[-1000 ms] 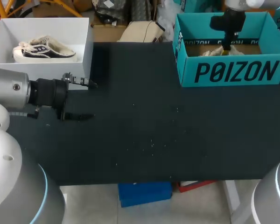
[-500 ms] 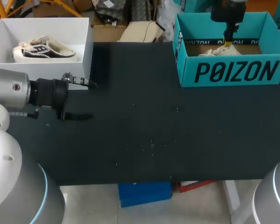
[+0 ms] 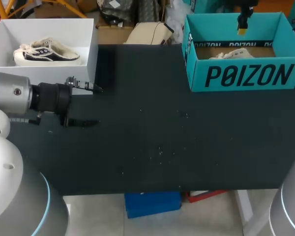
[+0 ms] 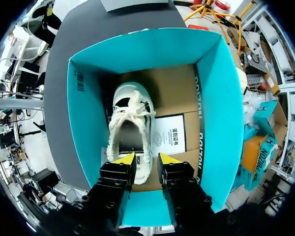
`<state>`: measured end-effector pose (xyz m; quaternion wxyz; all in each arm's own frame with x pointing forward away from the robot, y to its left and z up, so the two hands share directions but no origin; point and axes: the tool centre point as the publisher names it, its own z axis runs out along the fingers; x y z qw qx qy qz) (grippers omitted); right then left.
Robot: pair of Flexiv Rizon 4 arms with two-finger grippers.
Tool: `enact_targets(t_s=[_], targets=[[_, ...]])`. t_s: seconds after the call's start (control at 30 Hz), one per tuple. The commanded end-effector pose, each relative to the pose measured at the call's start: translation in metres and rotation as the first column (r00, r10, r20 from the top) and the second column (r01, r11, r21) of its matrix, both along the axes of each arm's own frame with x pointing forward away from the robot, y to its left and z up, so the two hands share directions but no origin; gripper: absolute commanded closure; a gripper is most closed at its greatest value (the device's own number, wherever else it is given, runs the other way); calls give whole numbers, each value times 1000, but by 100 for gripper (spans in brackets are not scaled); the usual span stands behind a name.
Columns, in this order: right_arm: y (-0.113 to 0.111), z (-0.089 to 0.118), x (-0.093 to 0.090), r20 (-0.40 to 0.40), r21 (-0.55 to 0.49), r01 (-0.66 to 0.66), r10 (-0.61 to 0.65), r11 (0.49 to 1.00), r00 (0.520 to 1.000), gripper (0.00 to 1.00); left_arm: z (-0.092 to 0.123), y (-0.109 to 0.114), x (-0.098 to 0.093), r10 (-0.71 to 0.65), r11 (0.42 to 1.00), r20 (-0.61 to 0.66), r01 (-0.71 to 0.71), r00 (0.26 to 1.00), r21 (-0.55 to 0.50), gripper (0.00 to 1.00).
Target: Take the shoe out of the shoebox, open the shoe tongue, remove and reinsert the insole, then place the shoe into the shoebox
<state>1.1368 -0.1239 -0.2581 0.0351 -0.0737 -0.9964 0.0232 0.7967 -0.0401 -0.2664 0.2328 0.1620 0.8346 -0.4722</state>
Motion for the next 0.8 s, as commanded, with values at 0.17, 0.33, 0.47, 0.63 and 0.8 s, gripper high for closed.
enact_targets(t_s=[0.17,0.33,0.47,0.63,0.8], targets=[[35,37,-76,165,-33,37,-31,999,986,65,-1,-1,-1,3,1000,3,-3,1000,2,0],[54,37,-107,184,-29,81,-74,996,980,63,-1,-1,-1,3,1000,3,-3,1000,2,0],[68,32,-131,216,3,109,-107,994,971,62,-1,-1,-1,3,1000,3,-3,1000,2,0],[75,26,-156,267,34,131,-135,991,954,62,-1,-1,-1,3,1000,3,-3,1000,2,0],[79,16,-179,279,54,136,-146,989,949,62,-1,-1,-1,3,1000,3,-3,1000,2,0]])
